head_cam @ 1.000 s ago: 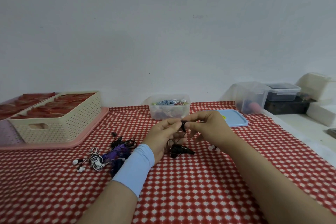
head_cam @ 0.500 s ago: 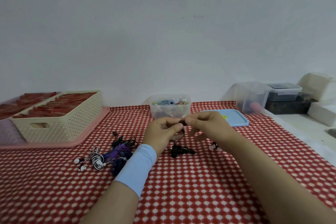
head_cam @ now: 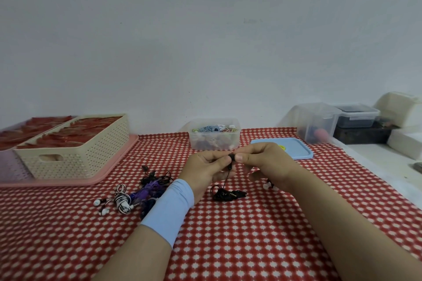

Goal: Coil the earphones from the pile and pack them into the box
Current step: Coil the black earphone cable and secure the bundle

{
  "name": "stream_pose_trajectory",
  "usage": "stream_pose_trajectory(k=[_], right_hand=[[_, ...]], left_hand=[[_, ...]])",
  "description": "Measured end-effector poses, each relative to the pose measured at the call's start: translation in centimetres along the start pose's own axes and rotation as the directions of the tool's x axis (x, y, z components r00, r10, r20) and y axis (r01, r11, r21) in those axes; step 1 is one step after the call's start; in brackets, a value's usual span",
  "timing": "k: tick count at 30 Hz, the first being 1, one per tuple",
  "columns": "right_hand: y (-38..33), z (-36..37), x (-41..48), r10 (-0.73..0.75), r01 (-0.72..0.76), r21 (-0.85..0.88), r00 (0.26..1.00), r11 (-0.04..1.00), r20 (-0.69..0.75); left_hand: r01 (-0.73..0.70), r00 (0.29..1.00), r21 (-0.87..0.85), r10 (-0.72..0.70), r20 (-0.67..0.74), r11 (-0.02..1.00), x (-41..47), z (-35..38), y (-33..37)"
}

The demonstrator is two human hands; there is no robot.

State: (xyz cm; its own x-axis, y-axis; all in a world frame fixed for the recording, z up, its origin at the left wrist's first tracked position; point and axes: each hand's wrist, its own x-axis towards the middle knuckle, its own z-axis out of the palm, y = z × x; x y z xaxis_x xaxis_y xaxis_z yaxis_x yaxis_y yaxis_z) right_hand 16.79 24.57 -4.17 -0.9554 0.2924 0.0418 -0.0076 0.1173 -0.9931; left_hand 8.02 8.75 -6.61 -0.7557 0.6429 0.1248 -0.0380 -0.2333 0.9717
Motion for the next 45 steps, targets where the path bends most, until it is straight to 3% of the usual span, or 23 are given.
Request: stream_pose_trajectory(k=[5,14,18,22,28,31,36,38,40,43,45], right_hand=[[-0.1,-0.3,-0.1,0.005,-0.004,-0.009,0.999,1.0,0.038],[-0.1,-0.3,0.3,-0.055,0.048,-0.104,0.996,0.993,-0.07],[0.4,-3.0,0.8,-0.136,0.039,-0.437,0.972,0.898,-0.193],[1.1,-4.9,1.1,0.016,-0.062,-0.708,0.997,0.703,-0.072],[0.2,-5.6,0.4,0.206,-0.099,-0.799,0.978,0.592,0.031],[0.3,-5.7,0.3,0.188,-0.041,-0.821,0.979,0.57,0.081],[0.5,-5.2,0.6,0.022,0.002,-0.775,1.0,0.632,0.021],[0.5,-4.3,0.8,-0.057,0.037,-0.727,0.998,0.686,-0.003],[0.6,-3.1,1.0,-0.101,0.079,-0.685,0.995,0.725,0.008],[1.0,-1.7,1.2,-0.089,0.084,-0.699,0.996,0.711,0.029],[1.3,-1.4,1.3,-0.055,0.049,-0.721,0.998,0.691,0.015]], left_hand=[[0.038,0.998,-0.003,-0.038,0.042,0.999,0.0,0.1,-0.1],[0.018,1.0,0.06,-0.017,-0.01,0.998,0.5,0.2,-0.2],[0.005,0.999,0.126,0.002,-0.051,0.992,0.6,-0.2,-0.2],[0.004,0.998,0.18,0.007,-0.063,0.984,0.8,-1.0,0.1],[0.033,0.997,0.423,-0.001,-0.075,0.906,0.7,-1.2,0.0],[0.009,0.997,0.505,0.033,-0.074,0.863,0.6,-1.3,0.2],[0.007,0.993,0.449,0.047,-0.109,0.894,0.5,-1.8,0.8],[-0.02,0.987,0.546,0.103,-0.123,0.838,0.8,-2.3,0.6],[-0.013,0.982,0.736,0.146,-0.117,0.677,1.2,-2.9,0.4],[0.043,0.992,0.895,0.089,-0.092,0.444,1.3,-3.2,0.3],[0.046,0.991,0.919,0.099,-0.092,0.393,1.3,-3.2,0.5]])
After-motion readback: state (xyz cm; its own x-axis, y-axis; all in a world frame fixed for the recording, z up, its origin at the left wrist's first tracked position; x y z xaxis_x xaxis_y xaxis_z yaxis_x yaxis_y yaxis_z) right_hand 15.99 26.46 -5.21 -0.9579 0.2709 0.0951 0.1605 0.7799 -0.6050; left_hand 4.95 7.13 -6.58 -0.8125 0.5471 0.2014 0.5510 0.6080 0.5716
